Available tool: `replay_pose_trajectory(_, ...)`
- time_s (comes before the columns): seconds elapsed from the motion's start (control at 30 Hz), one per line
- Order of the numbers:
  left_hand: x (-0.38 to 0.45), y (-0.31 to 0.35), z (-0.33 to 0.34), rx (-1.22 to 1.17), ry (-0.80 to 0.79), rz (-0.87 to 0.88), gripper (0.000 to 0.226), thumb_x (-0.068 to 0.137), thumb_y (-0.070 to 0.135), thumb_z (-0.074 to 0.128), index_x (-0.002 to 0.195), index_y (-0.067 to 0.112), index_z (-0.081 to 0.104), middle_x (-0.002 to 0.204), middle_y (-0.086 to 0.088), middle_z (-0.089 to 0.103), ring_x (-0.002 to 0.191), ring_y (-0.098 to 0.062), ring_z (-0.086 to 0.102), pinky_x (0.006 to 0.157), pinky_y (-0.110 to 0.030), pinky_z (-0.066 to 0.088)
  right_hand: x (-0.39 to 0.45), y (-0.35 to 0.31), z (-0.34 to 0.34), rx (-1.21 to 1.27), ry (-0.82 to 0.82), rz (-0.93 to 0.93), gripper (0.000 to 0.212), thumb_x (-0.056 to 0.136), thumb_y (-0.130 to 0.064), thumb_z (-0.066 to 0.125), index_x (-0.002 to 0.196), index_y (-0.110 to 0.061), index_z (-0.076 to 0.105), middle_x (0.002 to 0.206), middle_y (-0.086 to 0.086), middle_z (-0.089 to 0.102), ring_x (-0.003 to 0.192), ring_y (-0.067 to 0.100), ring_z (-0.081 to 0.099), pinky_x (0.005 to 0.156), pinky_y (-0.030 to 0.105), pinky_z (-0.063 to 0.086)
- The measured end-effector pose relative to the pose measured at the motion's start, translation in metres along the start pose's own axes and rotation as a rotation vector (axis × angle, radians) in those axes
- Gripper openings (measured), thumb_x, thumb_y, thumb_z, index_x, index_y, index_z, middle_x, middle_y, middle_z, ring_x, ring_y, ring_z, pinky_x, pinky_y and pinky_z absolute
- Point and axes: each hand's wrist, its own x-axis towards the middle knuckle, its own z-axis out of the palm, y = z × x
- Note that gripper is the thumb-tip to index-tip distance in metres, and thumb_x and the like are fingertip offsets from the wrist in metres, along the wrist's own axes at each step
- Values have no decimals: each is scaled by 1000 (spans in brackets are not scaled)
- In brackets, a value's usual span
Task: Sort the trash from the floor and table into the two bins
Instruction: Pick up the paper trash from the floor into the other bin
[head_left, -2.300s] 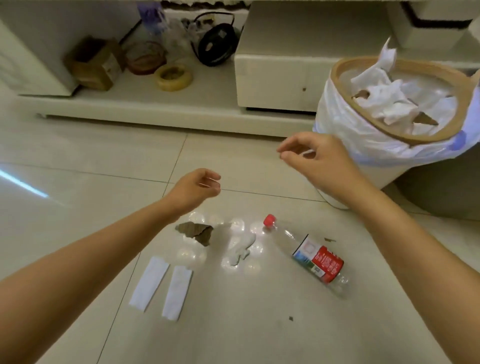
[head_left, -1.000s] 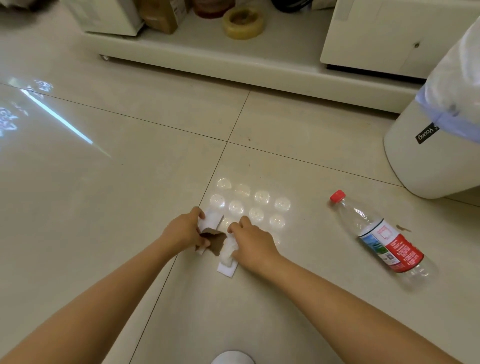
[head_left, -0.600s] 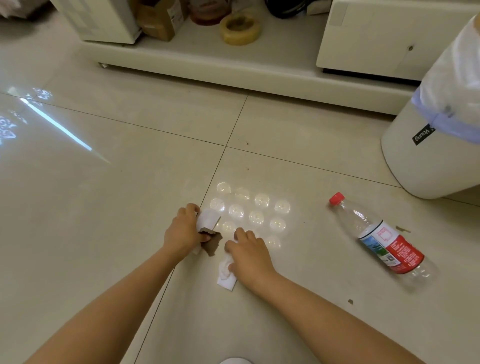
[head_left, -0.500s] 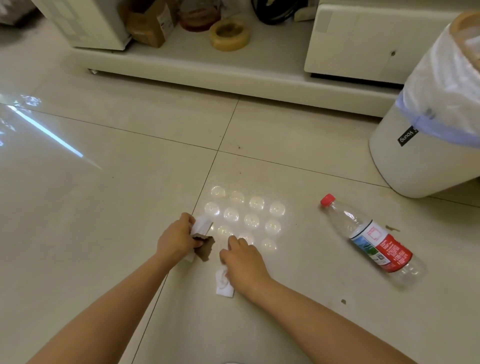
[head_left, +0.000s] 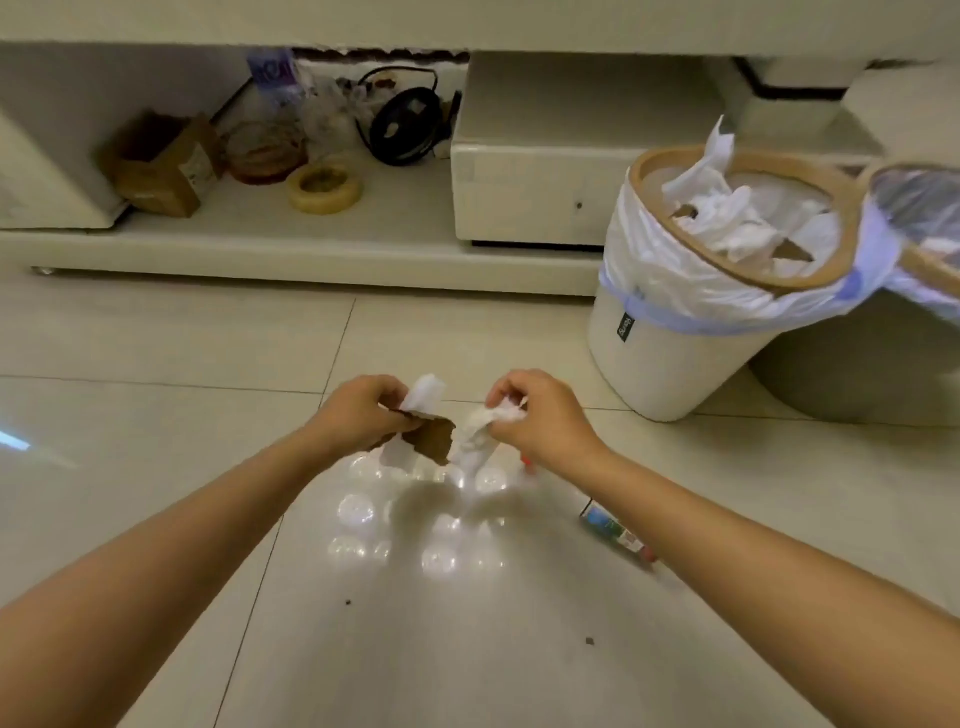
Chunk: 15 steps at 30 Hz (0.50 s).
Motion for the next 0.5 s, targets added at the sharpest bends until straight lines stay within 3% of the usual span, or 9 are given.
replay_pose_trajectory(0.1,24,85,-4,-65,-12,172,14,85,17,68,99,14,66,86,-8,66,69,-18,56,58,-27,45,9,-13,-80,93,222,20,19,73,-11,75,86,-20,64,79,-9,53,71,9,51,62,18,44)
replay_pose_trajectory(0.17,36,143,-5,-144,26,269,12,85,16,68,97,15,68,76,-2,64,65,-14,54,57,-22,44,9,-22,-131,183,332,38,22,74,-7,74,91,-16,65,82,-6,55,75,11,56,69,27,52)
replay_pose_trajectory(0.23,45,198,-4,-248,57,356,12,84,15,69,97,14,69,72,0,62,62,-11,51,56,-17,43,6,-29,-177,269,394,74,25,76,-7,75,97,-16,65,88,-6,57,80,10,59,72,26,57)
replay_pose_trajectory(0.37,59,280,7,-388,71,460,16,83,20,71,98,17,69,88,-2,66,71,-10,54,58,-18,42,9,-30,-244,282,571,103,23,76,-9,75,89,-24,64,90,-5,61,86,14,60,64,24,52)
replay_pose_trajectory(0.43,68,305,18,-400,80,466,23,83,21,71,104,14,69,97,-3,67,78,-11,57,59,-18,41,14,-24,-263,274,665,144,22,75,-9,76,89,-21,64,94,-1,63,88,16,58,57,19,43)
replay_pose_trajectory(0.5,78,320,32,-374,82,454,36,82,21,72,116,13,64,107,-3,65,84,-11,59,59,-19,42,16,-16,-275,298,671,214,24,76,-10,76,94,-18,63,102,4,65,94,19,60,59,20,46)
